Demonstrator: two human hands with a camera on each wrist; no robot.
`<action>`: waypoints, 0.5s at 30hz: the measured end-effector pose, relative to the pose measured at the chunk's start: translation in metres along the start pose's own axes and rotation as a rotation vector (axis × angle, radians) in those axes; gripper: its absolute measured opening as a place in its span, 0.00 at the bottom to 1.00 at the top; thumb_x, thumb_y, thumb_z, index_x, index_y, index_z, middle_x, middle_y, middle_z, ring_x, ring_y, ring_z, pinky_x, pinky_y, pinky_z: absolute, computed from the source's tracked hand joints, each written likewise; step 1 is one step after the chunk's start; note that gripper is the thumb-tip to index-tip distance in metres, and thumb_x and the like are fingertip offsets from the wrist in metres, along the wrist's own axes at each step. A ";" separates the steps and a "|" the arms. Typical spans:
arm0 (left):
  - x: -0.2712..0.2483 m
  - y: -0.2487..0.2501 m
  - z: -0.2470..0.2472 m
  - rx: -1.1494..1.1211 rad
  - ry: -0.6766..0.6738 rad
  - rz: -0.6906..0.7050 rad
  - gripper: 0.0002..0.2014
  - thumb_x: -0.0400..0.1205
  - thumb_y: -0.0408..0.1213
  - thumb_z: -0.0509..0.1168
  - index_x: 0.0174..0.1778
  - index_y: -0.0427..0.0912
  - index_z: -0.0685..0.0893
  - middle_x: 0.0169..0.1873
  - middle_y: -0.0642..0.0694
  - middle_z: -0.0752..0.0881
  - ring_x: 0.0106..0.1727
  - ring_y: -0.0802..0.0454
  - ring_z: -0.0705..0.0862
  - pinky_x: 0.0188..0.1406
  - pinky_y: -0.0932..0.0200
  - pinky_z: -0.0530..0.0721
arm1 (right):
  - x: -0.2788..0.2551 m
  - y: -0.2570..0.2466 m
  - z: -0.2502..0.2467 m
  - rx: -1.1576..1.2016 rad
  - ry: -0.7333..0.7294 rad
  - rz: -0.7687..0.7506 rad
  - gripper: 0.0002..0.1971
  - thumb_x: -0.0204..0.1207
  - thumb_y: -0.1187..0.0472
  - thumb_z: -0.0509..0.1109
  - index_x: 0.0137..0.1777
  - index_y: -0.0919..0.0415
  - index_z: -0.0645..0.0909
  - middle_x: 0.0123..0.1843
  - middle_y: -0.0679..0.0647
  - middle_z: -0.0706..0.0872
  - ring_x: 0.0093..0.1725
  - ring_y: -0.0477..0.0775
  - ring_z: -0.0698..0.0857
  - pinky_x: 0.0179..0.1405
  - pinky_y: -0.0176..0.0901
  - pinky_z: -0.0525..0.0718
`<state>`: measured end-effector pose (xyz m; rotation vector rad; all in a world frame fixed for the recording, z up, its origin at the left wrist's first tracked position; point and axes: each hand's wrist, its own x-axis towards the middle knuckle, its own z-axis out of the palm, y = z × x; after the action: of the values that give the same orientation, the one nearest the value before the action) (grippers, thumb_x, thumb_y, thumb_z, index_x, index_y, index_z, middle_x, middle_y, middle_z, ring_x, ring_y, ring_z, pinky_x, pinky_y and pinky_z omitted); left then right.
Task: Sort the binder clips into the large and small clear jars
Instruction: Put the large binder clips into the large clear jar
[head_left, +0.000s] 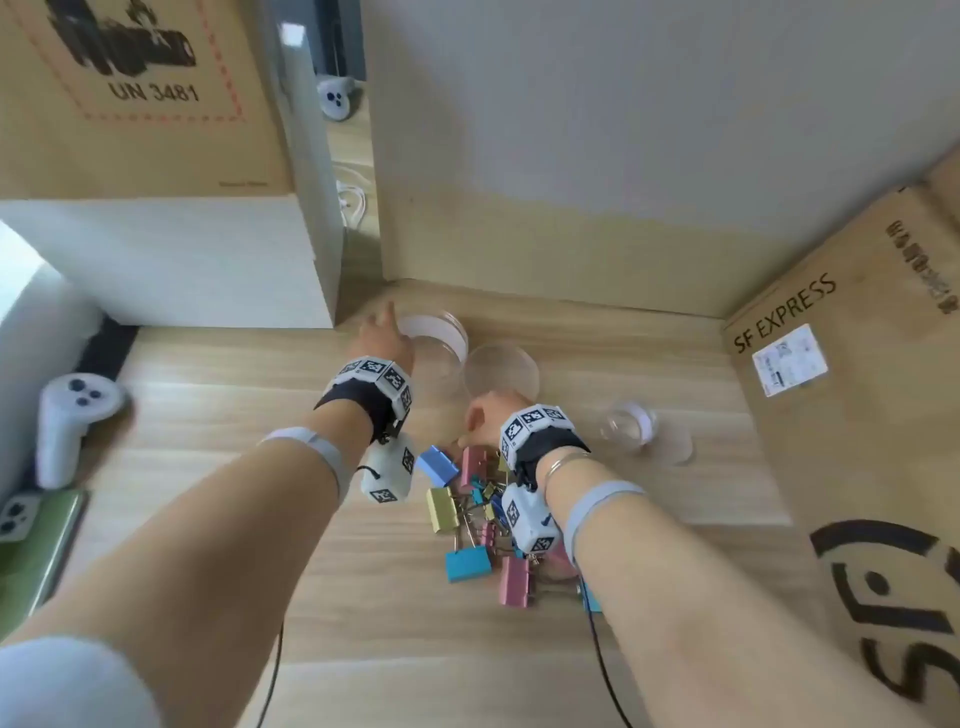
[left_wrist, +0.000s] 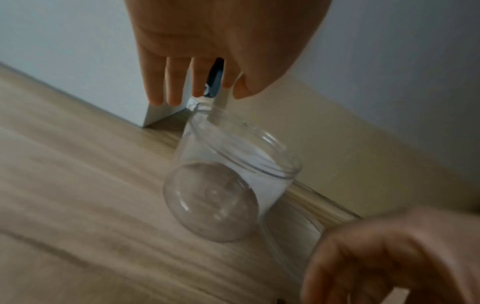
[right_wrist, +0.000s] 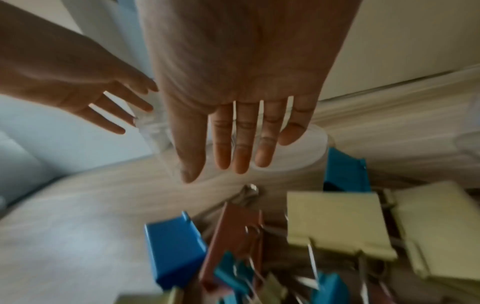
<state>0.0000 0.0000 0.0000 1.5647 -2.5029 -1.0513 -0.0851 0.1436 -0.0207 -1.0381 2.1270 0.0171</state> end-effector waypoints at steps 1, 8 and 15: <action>0.001 -0.002 -0.002 -0.008 -0.013 -0.023 0.27 0.83 0.32 0.49 0.81 0.46 0.55 0.73 0.33 0.71 0.69 0.35 0.76 0.68 0.43 0.76 | 0.001 0.002 0.004 -0.008 -0.040 -0.002 0.16 0.65 0.47 0.75 0.50 0.51 0.83 0.50 0.50 0.87 0.49 0.56 0.86 0.49 0.47 0.85; 0.015 -0.025 0.007 -0.065 -0.014 -0.042 0.21 0.84 0.30 0.47 0.74 0.38 0.69 0.67 0.30 0.78 0.65 0.33 0.78 0.61 0.46 0.76 | 0.000 0.004 0.021 -0.099 -0.118 -0.051 0.24 0.60 0.50 0.81 0.54 0.56 0.80 0.48 0.50 0.87 0.41 0.51 0.82 0.34 0.40 0.78; 0.007 -0.028 0.013 -0.103 0.013 -0.016 0.19 0.84 0.34 0.50 0.71 0.37 0.69 0.67 0.32 0.79 0.62 0.33 0.80 0.52 0.50 0.77 | 0.003 0.015 0.019 0.144 -0.086 -0.091 0.12 0.66 0.54 0.78 0.48 0.57 0.86 0.50 0.51 0.89 0.46 0.51 0.83 0.41 0.40 0.81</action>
<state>0.0142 -0.0061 -0.0274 1.5603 -2.3900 -1.1480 -0.0848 0.1582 -0.0404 -1.0291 1.9710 -0.1316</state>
